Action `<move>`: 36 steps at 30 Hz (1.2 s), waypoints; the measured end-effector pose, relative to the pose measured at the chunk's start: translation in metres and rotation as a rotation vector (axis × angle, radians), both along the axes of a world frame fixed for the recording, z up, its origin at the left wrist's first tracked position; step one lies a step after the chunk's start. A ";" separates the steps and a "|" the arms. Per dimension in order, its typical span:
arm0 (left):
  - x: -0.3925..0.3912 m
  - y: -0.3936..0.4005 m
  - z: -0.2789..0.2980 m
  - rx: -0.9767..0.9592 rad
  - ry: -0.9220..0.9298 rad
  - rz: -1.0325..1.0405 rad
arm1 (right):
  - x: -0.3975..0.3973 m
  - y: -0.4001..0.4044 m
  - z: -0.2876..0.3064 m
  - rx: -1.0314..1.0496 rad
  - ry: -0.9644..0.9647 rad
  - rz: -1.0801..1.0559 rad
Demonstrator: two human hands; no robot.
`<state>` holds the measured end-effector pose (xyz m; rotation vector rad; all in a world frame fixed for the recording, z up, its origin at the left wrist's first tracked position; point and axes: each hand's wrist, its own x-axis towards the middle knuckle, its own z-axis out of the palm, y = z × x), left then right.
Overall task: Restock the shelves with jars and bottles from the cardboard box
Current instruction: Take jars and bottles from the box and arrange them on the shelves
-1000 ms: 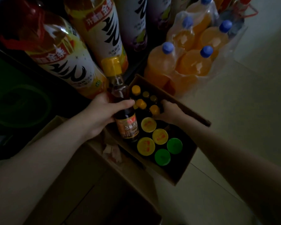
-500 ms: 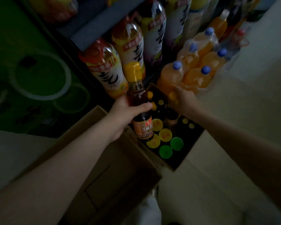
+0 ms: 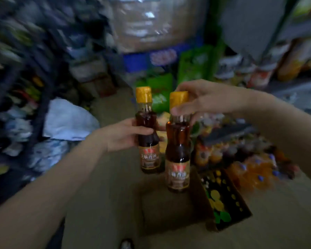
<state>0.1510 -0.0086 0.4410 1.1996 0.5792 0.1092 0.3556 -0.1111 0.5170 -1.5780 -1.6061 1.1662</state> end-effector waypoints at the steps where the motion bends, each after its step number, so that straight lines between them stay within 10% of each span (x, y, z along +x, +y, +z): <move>1: -0.026 0.016 0.024 0.038 -0.028 0.039 | -0.027 0.021 0.018 0.039 0.017 0.041; 17: -0.370 0.307 0.201 0.462 0.053 0.827 | -0.355 0.371 0.158 0.146 0.564 0.358; 29: -0.421 0.507 0.296 0.923 -0.006 1.146 | -0.429 0.629 0.273 0.613 0.491 0.350; 36: -0.456 0.623 0.347 1.333 0.335 1.278 | -0.491 0.803 0.321 0.886 0.485 0.613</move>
